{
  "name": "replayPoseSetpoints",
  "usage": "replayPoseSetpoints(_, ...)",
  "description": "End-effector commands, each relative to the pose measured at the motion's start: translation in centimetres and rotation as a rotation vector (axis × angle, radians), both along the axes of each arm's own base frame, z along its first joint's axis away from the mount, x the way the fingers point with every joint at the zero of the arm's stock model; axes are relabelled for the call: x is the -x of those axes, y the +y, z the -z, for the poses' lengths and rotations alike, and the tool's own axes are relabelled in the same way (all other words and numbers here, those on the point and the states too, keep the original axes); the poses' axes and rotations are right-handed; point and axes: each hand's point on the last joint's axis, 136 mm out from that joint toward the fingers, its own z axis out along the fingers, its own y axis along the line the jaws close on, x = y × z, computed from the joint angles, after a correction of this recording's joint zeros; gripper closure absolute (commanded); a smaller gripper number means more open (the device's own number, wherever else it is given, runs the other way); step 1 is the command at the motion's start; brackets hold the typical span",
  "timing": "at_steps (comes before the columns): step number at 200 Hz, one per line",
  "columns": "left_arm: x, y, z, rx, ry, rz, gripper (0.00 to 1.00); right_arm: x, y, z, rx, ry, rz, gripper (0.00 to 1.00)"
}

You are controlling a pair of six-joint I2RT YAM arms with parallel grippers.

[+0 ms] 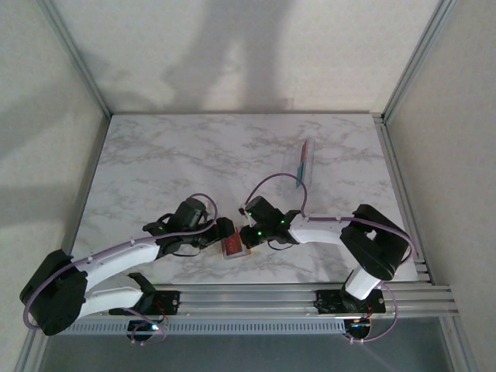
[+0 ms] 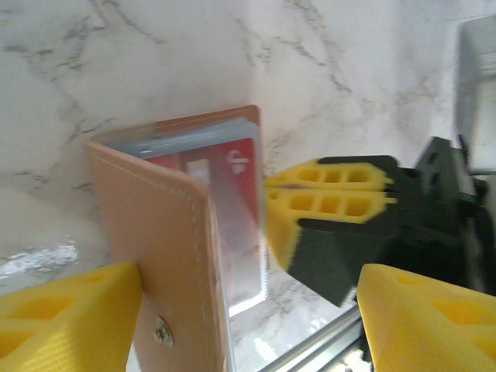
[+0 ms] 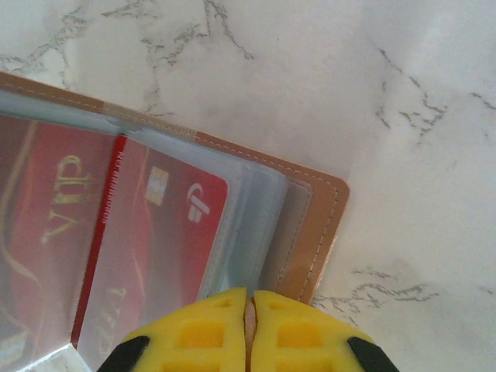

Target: Put the credit cards into the card holder

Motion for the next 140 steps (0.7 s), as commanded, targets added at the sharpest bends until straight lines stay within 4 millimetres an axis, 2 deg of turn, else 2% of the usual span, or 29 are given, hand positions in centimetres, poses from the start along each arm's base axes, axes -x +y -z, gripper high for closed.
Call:
replayPoseSetpoints(1,-0.6,-1.3,-1.9,0.063,-0.033,0.007,0.27,0.9,0.1,1.0,-0.019,0.047,-0.001,1.0)
replayPoseSetpoints(31,-0.7,-1.8,-0.3,0.054,0.004,0.015,0.28,0.7,-0.4,1.0,-0.023,0.047,0.016,0.97)
replayPoseSetpoints(82,-1.4,-2.3,1.9,-0.026,0.045,0.026,0.29,-0.8,-3.5,0.8,0.052,-0.013,0.119,0.8)
replayPoseSetpoints(140,-1.5,-2.1,2.9,-0.068,0.059,0.033,0.3,-1.3,-5.0,-1.0,0.055,-0.065,0.144,0.78)
